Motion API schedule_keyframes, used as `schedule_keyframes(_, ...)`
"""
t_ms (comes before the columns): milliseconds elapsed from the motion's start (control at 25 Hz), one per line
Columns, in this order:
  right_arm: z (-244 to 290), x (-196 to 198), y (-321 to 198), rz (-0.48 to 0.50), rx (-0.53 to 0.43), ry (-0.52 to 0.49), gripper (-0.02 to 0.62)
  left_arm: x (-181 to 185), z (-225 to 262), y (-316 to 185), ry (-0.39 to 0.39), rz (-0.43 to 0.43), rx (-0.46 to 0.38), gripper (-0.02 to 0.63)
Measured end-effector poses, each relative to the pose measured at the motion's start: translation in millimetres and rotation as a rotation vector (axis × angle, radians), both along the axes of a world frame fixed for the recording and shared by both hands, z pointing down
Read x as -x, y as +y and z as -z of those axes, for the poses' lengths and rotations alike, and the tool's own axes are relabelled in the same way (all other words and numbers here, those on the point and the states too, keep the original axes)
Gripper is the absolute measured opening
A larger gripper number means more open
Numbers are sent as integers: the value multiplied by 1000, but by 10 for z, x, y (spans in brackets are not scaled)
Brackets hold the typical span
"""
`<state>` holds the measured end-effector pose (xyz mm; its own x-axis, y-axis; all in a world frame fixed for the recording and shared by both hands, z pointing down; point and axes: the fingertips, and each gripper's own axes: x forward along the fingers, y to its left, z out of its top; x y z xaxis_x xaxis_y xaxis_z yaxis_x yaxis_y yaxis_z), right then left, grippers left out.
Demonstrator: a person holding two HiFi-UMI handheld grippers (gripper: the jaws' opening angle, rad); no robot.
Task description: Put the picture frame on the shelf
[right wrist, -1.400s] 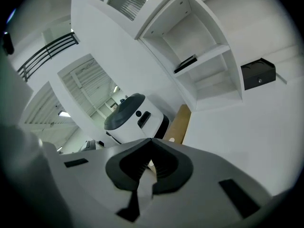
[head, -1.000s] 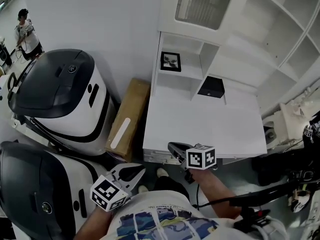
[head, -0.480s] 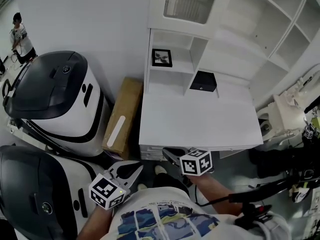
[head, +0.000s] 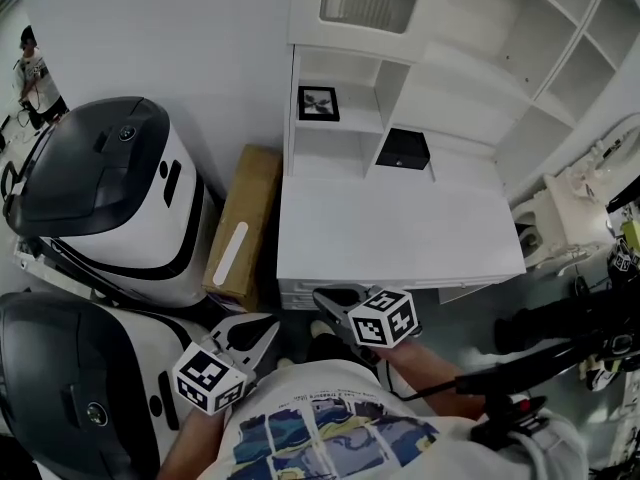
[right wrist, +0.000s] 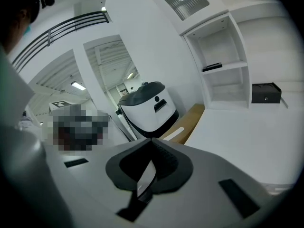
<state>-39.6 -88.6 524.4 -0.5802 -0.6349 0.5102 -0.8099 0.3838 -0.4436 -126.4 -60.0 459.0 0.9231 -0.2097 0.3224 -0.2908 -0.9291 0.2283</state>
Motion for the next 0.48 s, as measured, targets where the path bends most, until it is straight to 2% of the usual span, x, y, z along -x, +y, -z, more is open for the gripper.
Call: schedule_keyframes(480, 22, 136, 14, 25, -22, 25, 25, 101, -18, 18, -9, 1, -1, 21)
